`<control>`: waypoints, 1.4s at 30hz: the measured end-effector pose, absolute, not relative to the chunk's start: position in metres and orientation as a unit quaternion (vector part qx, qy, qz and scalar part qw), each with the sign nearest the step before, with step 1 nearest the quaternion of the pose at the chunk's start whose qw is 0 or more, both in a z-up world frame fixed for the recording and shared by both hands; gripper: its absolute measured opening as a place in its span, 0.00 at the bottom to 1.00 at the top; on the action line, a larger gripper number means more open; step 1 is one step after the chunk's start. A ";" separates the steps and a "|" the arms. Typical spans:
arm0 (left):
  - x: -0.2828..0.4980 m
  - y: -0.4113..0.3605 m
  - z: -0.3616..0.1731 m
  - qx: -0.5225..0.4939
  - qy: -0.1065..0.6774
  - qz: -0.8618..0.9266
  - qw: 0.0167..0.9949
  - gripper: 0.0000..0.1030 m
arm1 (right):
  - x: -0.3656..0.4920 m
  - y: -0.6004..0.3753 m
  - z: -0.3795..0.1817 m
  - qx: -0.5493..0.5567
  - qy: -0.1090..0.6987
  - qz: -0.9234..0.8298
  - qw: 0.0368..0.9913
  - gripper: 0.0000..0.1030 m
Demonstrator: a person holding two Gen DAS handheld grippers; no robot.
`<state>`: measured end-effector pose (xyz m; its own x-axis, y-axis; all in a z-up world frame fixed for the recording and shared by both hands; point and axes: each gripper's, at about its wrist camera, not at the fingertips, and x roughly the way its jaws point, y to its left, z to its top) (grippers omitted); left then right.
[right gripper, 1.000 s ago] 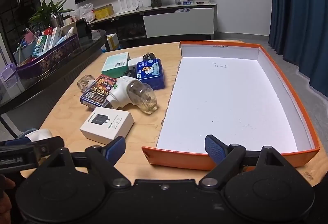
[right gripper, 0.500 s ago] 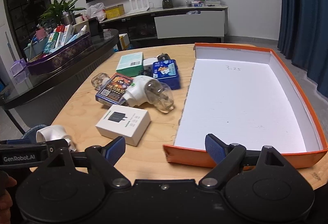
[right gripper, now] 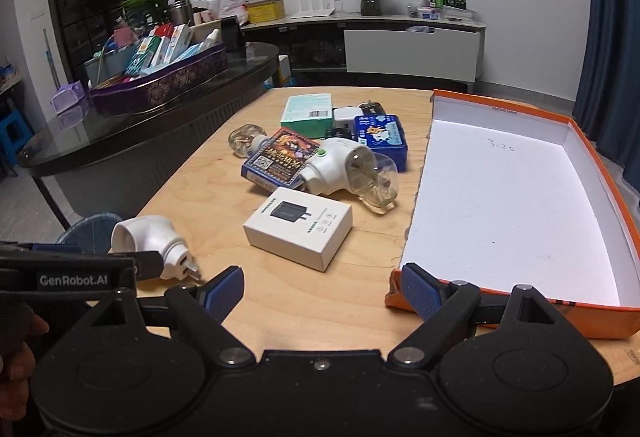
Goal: Organize rigid objects
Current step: 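Move the left tool toward the white socket adapter while the right tool approaches the white UGREEN box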
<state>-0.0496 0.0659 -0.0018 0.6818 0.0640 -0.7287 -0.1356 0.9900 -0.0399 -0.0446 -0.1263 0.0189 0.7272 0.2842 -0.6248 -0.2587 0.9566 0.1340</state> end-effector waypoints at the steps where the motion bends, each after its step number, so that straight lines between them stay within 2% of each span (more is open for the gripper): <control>1: -0.050 0.066 -0.002 -0.046 0.396 0.055 0.916 1.00 | -0.045 -0.126 0.019 0.019 0.339 0.147 0.929 0.98; 28: -0.044 0.071 -0.009 -0.063 0.396 0.060 0.914 1.00 | -0.041 -0.126 0.011 0.013 0.346 0.150 0.926 0.98; 40: -0.016 0.068 -0.026 -0.052 0.386 0.062 0.919 1.00 | -0.038 -0.127 0.009 0.012 0.345 0.151 0.926 0.98; 41: -0.015 0.068 -0.028 -0.051 0.382 0.059 0.921 0.99 | -0.038 -0.127 0.009 0.011 0.345 0.151 0.926 0.98; 42: -0.014 0.069 -0.030 -0.052 0.378 0.054 0.923 0.89 | -0.037 -0.127 0.008 0.009 0.345 0.152 0.926 0.98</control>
<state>-0.0142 0.0686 -0.0302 0.7076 0.0609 -0.7040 -0.1399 0.9886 -0.0551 -0.0369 -0.1268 0.0083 0.7159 0.2873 -0.6363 -0.2744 0.9538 0.1219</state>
